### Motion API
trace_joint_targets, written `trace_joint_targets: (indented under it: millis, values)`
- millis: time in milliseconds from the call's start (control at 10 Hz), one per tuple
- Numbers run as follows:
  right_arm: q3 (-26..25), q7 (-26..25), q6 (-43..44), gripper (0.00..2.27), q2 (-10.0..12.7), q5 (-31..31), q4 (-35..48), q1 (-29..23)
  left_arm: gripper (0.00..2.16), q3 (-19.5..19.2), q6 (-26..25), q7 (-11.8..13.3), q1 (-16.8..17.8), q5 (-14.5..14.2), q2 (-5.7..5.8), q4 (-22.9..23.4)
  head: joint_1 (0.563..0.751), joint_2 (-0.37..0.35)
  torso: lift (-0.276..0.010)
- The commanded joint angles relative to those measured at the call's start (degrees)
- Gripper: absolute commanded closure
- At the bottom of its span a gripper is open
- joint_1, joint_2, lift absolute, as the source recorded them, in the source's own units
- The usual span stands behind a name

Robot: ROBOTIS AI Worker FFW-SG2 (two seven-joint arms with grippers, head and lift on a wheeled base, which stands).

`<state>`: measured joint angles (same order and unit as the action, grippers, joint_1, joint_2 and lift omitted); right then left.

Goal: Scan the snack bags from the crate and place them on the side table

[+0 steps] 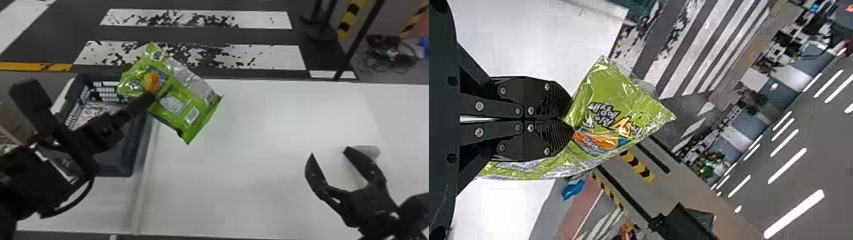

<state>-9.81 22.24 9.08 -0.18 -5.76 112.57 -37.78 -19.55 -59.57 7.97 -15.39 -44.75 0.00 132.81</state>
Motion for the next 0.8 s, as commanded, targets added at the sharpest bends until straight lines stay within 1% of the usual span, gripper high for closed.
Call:
trace_joint_targets:
  millis: [0, 100, 300, 400, 500, 600, 700]
  values:
    - [-0.21, 0.00, 0.10, 0.09, 0.23, -0.04, 0.10, -0.10, 2.13, 6.19, 0.02, 1.61, 0.80, 3.53, -0.15, -5.11, 0.695, -0.062, -0.095]
    - [-0.21, 0.00, 0.10, 0.09, 0.23, -0.12, 0.10, -0.10, 2.10, 9.80, 0.02, 3.37, 2.39, 4.76, -0.15, -10.29, 0.695, -0.087, -0.095]
    - [-0.21, 0.00, 0.10, 0.09, 0.23, -0.30, 0.10, -0.10, 2.08, 15.95, 0.02, 6.44, 7.04, 5.02, -0.15, -22.33, 0.695, -0.186, -0.095]
    - [-0.39, 0.00, 0.27, 0.09, 0.23, -0.39, 0.10, -0.19, 2.05, 18.94, 0.02, 7.76, 9.07, 6.43, -0.15, -27.43, 0.695, -0.232, -0.095]
    - [-0.48, 0.00, 0.45, 0.09, 0.23, -0.48, 0.10, -0.36, 2.05, 21.57, 0.02, 8.99, 10.91, 7.13, -0.15, -31.47, 0.695, -0.275, -0.095]
    - [-0.48, 0.00, 0.45, 0.09, 0.23, -0.48, 0.10, -0.36, 2.04, 24.21, 0.19, 9.69, 12.49, 8.80, -0.15, -34.55, 0.695, -0.296, -0.095]
    - [-0.48, 0.00, 0.45, 0.09, 0.23, -0.48, 0.02, -0.36, 2.03, 26.06, 0.54, 10.22, 13.81, 10.74, -0.15, -37.19, 0.695, -0.334, -0.095]
